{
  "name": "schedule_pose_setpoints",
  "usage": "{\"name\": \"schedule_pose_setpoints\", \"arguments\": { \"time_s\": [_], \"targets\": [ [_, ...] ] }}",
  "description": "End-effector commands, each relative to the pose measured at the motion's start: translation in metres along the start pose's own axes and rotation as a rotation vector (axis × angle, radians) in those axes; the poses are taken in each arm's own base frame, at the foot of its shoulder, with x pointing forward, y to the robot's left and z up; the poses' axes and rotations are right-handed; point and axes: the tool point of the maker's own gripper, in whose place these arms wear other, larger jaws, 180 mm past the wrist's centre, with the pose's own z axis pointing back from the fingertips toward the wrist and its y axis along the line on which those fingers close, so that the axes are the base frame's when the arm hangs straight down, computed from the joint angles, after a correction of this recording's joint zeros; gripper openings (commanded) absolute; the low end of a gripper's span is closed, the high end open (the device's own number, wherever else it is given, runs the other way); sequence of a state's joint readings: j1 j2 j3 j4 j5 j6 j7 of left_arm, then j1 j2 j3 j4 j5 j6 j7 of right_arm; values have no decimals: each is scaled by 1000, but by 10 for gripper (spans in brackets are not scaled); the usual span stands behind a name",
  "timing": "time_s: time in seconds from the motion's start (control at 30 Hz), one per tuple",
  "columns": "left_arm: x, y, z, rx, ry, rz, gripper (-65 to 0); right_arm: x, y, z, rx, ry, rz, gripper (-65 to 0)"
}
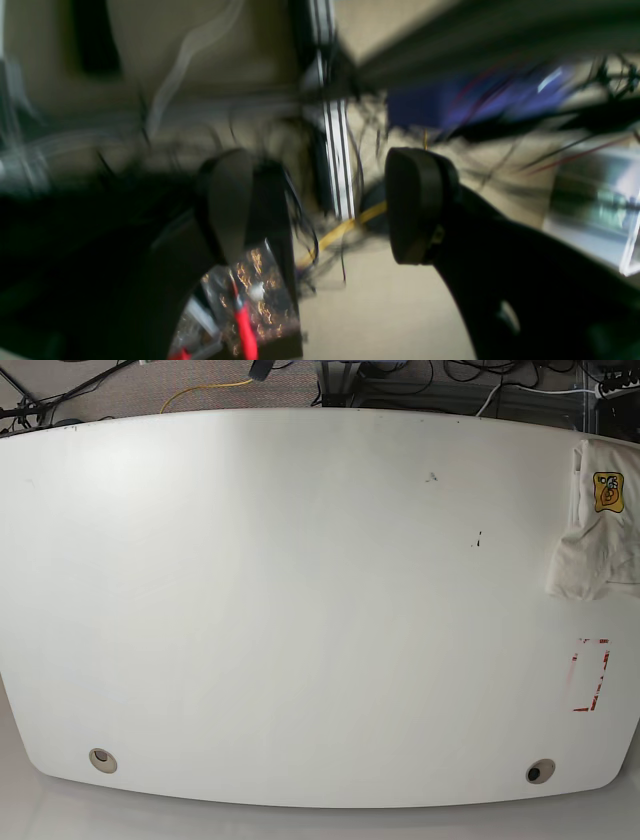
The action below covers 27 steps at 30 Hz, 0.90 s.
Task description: Fold the T-shirt properly
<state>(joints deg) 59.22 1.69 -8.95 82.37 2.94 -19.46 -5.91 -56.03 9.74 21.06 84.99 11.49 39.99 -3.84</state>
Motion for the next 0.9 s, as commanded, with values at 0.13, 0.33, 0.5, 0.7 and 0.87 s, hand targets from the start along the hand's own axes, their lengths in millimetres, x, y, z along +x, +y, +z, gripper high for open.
{"name": "schedule_pose_setpoints", "arguments": {
  "time_s": [0.13, 0.33, 0.5, 0.7, 0.87],
  "targets": [
    [-54, 21, -53, 1, 146, 87, -267, -41, -11, -41, 4, 95, -91, -449],
    [-81, 34, -92, 7, 275, 162, -267, -55, -23, -79, 6, 174, -120, -449],
    [-79, 57, -117, 95, 335, 179, -267, -56, -34, -107, -26, 226, -122, -449],
    [-75, 82, -132, 196, 410, 190, -262, -55, -49, -135, -91, 307, -108, -447],
    [-51, 83, -148, 188, 385, 190, -261, -54, -60, -145, -152, 354, -56, -442]
  ]
}}
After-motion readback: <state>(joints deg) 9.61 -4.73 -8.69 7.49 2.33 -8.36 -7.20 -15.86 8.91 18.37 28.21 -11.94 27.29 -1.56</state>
